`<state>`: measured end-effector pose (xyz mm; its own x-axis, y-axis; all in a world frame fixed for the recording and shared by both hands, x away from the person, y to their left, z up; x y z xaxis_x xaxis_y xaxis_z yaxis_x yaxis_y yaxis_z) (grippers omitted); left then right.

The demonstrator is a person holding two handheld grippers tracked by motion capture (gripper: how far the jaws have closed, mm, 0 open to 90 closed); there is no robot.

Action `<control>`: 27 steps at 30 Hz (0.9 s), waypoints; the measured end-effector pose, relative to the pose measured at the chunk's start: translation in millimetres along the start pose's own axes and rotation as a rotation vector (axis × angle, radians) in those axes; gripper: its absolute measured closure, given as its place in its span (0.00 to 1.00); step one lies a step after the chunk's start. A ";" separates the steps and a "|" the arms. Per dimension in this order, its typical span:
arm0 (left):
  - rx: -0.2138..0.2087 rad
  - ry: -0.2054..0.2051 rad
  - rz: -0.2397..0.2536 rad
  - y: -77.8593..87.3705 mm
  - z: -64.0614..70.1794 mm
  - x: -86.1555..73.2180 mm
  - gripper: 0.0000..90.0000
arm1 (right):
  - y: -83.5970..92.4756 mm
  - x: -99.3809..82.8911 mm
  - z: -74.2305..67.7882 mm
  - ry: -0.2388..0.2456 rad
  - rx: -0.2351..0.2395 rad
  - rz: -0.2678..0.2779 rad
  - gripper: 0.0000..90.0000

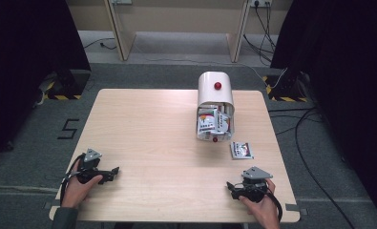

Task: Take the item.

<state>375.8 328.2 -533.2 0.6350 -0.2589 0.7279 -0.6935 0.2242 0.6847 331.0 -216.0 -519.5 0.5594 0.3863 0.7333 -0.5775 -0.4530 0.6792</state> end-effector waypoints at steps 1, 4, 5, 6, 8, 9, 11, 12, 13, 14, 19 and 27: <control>0.000 0.000 0.000 0.0 0.0 0.0 0.00 | 0.8 -1.2 -0.1 -0.008 -0.001 -0.002 0.22; 0.000 0.000 0.000 0.0 0.0 0.0 0.00 | 2.2 -3.3 0.4 -0.007 -0.006 -0.007 0.22; 0.000 0.000 0.000 0.0 0.0 0.0 0.00 | 2.6 -4.1 0.4 -0.006 -0.007 -0.009 0.22; 0.000 0.000 0.000 0.0 0.0 0.0 0.00 | 3.0 -4.9 0.1 -0.006 -0.009 -0.008 0.22; 0.000 0.000 0.000 0.0 0.0 0.0 0.00 | 4.1 -6.2 -0.6 -0.009 -0.009 -0.008 0.22; 0.000 0.000 0.000 0.0 0.0 0.0 0.00 | 4.7 -7.2 -0.9 -0.009 -0.009 -0.008 0.22; 0.000 0.000 0.000 0.0 0.0 0.0 0.00 | 5.3 -8.8 -1.5 -0.013 -0.010 -0.007 0.22; 0.000 0.000 0.000 0.0 0.0 0.0 0.00 | 5.9 -9.4 -1.8 -0.016 -0.008 -0.007 0.23; 0.000 0.000 0.000 0.0 0.0 0.0 0.00 | 6.8 -10.1 -2.3 -0.019 -0.007 -0.008 0.23; 0.000 0.000 0.000 0.0 0.0 0.0 0.00 | 7.2 -10.6 -2.4 -0.020 -0.009 -0.007 0.23; 0.000 0.000 0.000 0.0 0.0 0.0 0.00 | 11.1 -14.8 -1.1 -0.039 -0.018 -0.003 0.23; -0.001 -0.001 0.000 0.0 0.0 0.0 0.00 | 15.4 -19.6 -1.9 -0.051 -0.019 -0.001 0.22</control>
<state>375.9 328.2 -533.2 0.6348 -0.2594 0.7279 -0.6930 0.2256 0.6848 310.0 -229.0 -523.3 0.5895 0.3450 0.7304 -0.5879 -0.4368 0.6808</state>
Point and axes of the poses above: each handheld gripper's, and its own axes: y roughly backward along the jaws, x roughly out of its top, z roughly to its right, the point moved 1 cm from there along -y, roughly forward along the jaws, and after that the axes turned 5 degrees about x, right-handed, at the moved point
